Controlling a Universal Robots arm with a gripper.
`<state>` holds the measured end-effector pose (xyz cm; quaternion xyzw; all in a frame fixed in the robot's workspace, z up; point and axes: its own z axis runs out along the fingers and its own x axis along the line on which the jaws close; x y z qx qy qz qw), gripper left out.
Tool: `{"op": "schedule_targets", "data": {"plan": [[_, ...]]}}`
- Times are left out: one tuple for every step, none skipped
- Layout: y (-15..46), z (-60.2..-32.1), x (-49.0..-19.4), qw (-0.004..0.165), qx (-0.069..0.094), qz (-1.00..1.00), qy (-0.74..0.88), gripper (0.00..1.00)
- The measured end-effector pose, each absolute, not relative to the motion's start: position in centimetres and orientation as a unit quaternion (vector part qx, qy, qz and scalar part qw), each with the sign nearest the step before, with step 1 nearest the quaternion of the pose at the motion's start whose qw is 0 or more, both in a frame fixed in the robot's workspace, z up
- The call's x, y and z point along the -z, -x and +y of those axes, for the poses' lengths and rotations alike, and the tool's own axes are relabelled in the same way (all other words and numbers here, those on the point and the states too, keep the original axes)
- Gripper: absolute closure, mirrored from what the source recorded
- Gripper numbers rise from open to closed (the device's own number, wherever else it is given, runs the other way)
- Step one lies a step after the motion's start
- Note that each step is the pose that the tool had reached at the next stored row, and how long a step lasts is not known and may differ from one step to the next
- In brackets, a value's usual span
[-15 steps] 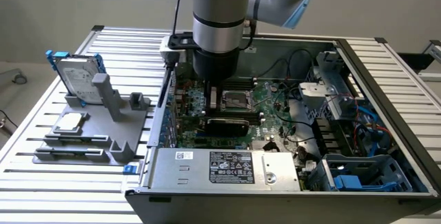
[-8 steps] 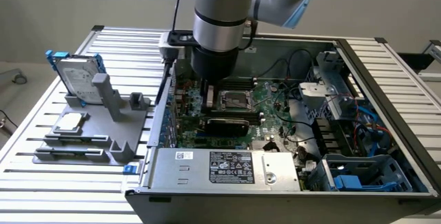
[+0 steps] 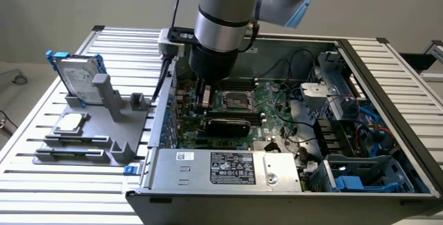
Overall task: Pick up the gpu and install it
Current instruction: 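Press down on the gpu until it lock into place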
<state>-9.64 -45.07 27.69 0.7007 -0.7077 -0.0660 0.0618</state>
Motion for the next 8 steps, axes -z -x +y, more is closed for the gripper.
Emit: {"op": "schedule_targets", "data": {"plan": [[9.65, -45.07, -27.70, 0.065, 0.065, -0.708, -0.700, 0.89], [9.69, -45.07, -27.70, 0.068, 0.063, -0.708, -0.700, 0.89], [9.74, -45.07, -27.71, 0.072, 0.062, -0.708, -0.700, 0.89], [9.81, -45.07, -27.71, 0.074, 0.061, -0.708, -0.700, 0.89], [9.91, -45.07, -27.73, 0.076, 0.062, -0.708, -0.699, 0.89], [10.01, -45.07, -27.74, 0.078, 0.063, -0.708, -0.699, 0.89], [10.13, -45.07, -27.75, 0.080, 0.065, -0.708, -0.699, 0.89], [10.25, -45.07, -27.75, 0.082, 0.066, -0.707, -0.699, 0.89]]}}
